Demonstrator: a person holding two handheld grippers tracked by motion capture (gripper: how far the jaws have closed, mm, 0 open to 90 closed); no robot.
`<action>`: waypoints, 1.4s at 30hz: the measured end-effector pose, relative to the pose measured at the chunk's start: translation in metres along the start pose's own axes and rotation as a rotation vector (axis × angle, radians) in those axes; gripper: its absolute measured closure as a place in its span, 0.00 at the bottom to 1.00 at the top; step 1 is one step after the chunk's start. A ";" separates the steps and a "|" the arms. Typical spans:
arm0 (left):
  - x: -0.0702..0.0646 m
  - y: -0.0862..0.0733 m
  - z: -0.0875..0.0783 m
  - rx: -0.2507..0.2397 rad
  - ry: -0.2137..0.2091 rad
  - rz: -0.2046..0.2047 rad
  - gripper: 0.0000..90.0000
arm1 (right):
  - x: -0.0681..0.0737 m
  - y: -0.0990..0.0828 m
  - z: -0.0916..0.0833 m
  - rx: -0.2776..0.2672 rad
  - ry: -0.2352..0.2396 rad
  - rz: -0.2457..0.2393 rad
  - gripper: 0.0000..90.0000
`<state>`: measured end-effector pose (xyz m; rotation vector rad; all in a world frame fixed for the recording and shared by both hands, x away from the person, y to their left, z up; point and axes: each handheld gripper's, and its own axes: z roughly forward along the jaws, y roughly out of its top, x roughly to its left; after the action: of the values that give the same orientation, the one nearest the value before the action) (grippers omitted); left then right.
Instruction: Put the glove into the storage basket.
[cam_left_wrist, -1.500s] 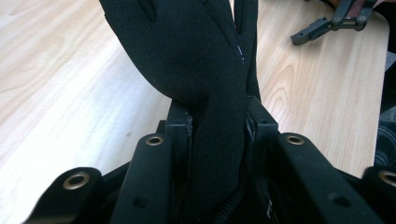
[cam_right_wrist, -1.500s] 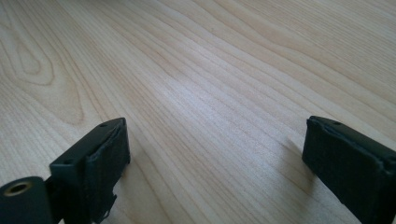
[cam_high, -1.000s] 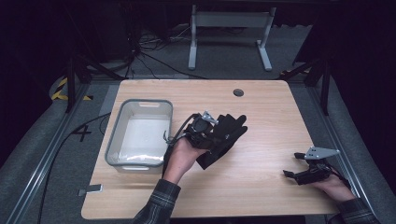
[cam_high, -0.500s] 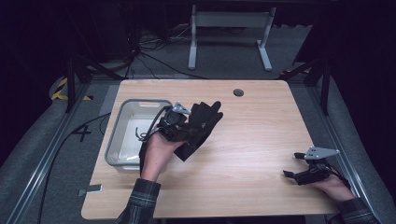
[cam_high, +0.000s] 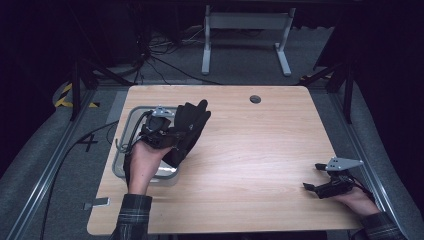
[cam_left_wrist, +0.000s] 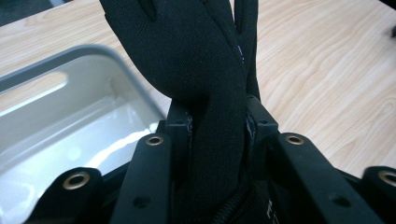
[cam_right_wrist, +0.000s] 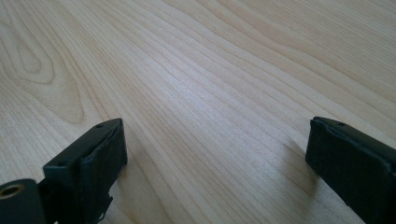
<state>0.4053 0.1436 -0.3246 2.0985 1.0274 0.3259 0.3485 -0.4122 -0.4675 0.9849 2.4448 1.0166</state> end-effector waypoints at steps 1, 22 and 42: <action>0.002 -0.002 -0.001 -0.006 0.005 -0.013 0.77 | 0.000 0.000 0.000 0.000 0.000 0.000 0.06; 0.043 -0.035 -0.006 0.000 0.095 -0.115 0.77 | 0.000 0.000 0.000 -0.001 0.000 0.000 0.06; 0.069 -0.049 0.033 0.140 0.111 -0.157 0.76 | 0.000 0.000 0.000 -0.001 -0.001 0.003 0.06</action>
<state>0.4387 0.1975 -0.3889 2.1262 1.3051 0.3022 0.3485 -0.4122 -0.4675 0.9885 2.4426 1.0170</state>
